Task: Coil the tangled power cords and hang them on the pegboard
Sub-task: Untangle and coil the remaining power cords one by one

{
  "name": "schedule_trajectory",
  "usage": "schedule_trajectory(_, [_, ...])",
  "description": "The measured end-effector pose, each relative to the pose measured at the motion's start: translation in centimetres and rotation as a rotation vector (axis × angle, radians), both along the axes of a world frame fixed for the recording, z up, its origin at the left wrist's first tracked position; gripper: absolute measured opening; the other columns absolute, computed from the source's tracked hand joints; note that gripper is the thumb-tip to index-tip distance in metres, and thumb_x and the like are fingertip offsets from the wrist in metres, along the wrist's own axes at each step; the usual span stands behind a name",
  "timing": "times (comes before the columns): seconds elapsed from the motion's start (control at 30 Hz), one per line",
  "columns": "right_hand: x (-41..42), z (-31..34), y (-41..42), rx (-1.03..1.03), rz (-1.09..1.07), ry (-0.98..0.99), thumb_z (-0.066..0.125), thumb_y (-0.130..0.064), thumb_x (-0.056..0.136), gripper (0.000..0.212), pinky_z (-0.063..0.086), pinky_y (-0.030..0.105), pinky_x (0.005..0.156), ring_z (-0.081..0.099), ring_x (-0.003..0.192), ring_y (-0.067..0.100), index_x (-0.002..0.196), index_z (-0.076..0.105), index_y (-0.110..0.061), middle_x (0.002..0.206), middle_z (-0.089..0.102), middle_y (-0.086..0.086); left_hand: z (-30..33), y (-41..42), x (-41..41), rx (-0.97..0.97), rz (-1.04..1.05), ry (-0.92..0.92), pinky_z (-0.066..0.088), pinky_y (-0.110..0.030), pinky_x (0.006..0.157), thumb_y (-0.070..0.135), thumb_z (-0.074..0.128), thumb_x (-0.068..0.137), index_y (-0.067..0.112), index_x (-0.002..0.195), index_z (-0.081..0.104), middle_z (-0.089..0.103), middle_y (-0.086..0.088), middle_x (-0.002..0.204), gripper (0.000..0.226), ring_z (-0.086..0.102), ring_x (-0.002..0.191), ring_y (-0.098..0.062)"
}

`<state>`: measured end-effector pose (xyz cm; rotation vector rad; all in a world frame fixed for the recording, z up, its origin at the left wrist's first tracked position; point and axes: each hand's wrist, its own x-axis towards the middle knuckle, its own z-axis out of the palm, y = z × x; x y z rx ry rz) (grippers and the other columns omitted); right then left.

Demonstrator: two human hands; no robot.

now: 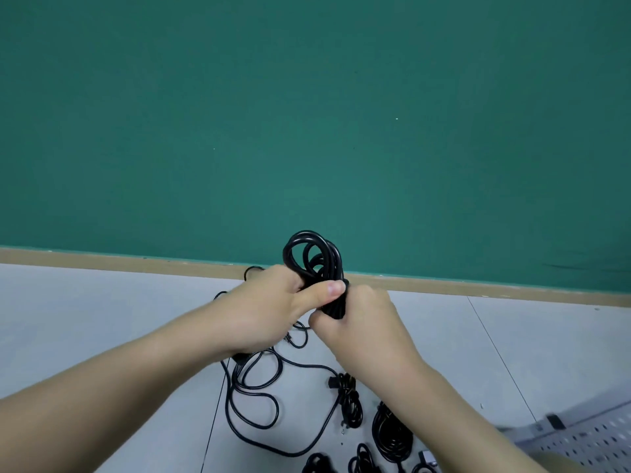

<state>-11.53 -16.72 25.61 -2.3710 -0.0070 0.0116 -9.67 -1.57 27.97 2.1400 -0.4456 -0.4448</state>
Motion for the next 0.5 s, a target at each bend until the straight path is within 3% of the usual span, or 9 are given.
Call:
schedule_trajectory(0.07, [0.2, -0.1, -0.1, -0.013, 0.008, -0.030, 0.061, -0.025, 0.085, 0.036, 0.027, 0.025, 0.045, 0.038, 0.048, 0.019, 0.054, 0.042, -0.022, 0.046, 0.040, -0.004, -0.6, -0.1, 0.0, -0.033, 0.033, -0.049, 0.032, -0.046, 0.059, 0.066, 0.047, 0.097, 0.019, 0.070, 0.053, 0.039, 0.001, 0.064, 0.055, 0.035, 0.061, -0.018])
schedule_trajectory(0.13, [0.2, -0.2, -0.3, -0.004, 0.011, -0.035, 0.062, -0.028, 0.085, 0.035, 0.027, 0.025, 0.046, 0.039, 0.049, 0.020, 0.055, 0.045, -0.025, 0.044, 0.043, -0.007, -0.9, -0.1, 0.1, -0.066, 0.058, -0.088, 0.047, -0.056, 0.071, 0.073, 0.045, 0.089, 0.017, 0.080, 0.060, 0.051, -0.004, 0.070, 0.058, 0.044, 0.067, -0.018])
schedule_trajectory(0.2, [0.0, -0.2, -0.4, -0.024, 0.015, -0.026, 0.062, -0.030, 0.086, 0.037, 0.027, 0.026, 0.047, 0.038, 0.050, 0.019, 0.055, 0.042, -0.027, 0.045, 0.042, -0.009, -0.8, -0.2, -0.2, -0.086, 0.037, -0.088, 0.052, -0.058, 0.082, 0.075, 0.045, 0.086, 0.021, 0.087, 0.065, 0.064, -0.013, 0.081, 0.057, 0.054, 0.072, -0.020])
schedule_trajectory(0.37, [-0.5, -1.3, -0.1, -0.137, 0.059, -0.095, 0.060, -0.036, 0.089, 0.023, 0.039, 0.035, 0.056, 0.053, 0.066, 0.024, 0.072, 0.046, -0.028, 0.068, 0.055, -0.005, -1.2, -0.3, -0.4, -0.114, 0.035, -0.097, 0.055, -0.052, 0.084, 0.064, 0.056, 0.093, 0.023, 0.085, 0.067, 0.071, -0.010, 0.088, 0.043, 0.067, 0.087, -0.032])
schedule_trajectory(0.43, [-0.3, -1.0, -0.3, -0.039, 0.124, -0.012, 0.061, -0.037, 0.088, 0.017, 0.048, 0.039, 0.058, 0.059, 0.065, 0.021, 0.076, 0.053, -0.029, 0.070, 0.060, -0.005, -1.0, -0.1, -0.2, -0.110, 0.019, -0.085, 0.055, -0.055, 0.084, 0.068, 0.053, 0.089, 0.018, 0.086, 0.067, 0.071, -0.014, 0.089, 0.052, 0.066, 0.085, -0.034])
schedule_trajectory(0.5, [-0.2, 0.1, -1.2, 0.185, 0.257, 0.173, 0.067, -0.036, 0.089, 0.014, 0.052, 0.037, 0.063, 0.065, 0.062, 0.015, 0.084, 0.063, -0.024, 0.069, 0.062, -0.007, -0.6, 0.6, 0.1, -0.085, -0.027, -0.023, 0.054, -0.048, 0.068, 0.075, 0.049, 0.085, 0.014, 0.083, 0.064, 0.064, -0.013, 0.074, 0.062, 0.055, 0.068, -0.038])
